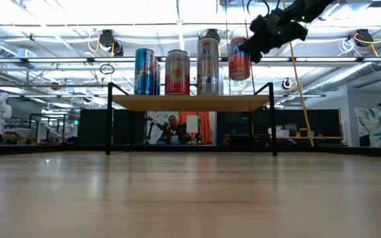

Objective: Place canned beverage on shelf
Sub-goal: Put the top left red soda can on the shelf

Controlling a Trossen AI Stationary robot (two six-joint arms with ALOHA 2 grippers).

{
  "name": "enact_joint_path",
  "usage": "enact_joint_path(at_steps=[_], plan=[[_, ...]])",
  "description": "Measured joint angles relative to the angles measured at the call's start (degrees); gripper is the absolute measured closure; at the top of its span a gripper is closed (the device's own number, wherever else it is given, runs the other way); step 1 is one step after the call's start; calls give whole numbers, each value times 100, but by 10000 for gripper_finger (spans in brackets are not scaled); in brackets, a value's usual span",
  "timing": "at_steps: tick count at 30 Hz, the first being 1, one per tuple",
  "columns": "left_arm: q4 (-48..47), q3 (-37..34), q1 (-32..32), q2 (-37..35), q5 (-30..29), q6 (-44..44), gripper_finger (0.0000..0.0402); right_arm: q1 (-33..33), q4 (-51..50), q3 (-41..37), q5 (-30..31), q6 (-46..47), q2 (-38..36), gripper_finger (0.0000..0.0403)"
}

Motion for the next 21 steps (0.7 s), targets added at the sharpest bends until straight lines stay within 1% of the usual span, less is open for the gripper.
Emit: enact_joint_path(at_steps=[3,7,21], plan=[[0,0,15,0,-79,0,8,2,-36,-2,291,-311,93,124],[0,0,20,0,-155,2,8,0,-44,-2,457,-621,161,124],[-3,0,66,0,-177,2,8,198,33,-2,419,-686,657,124]])
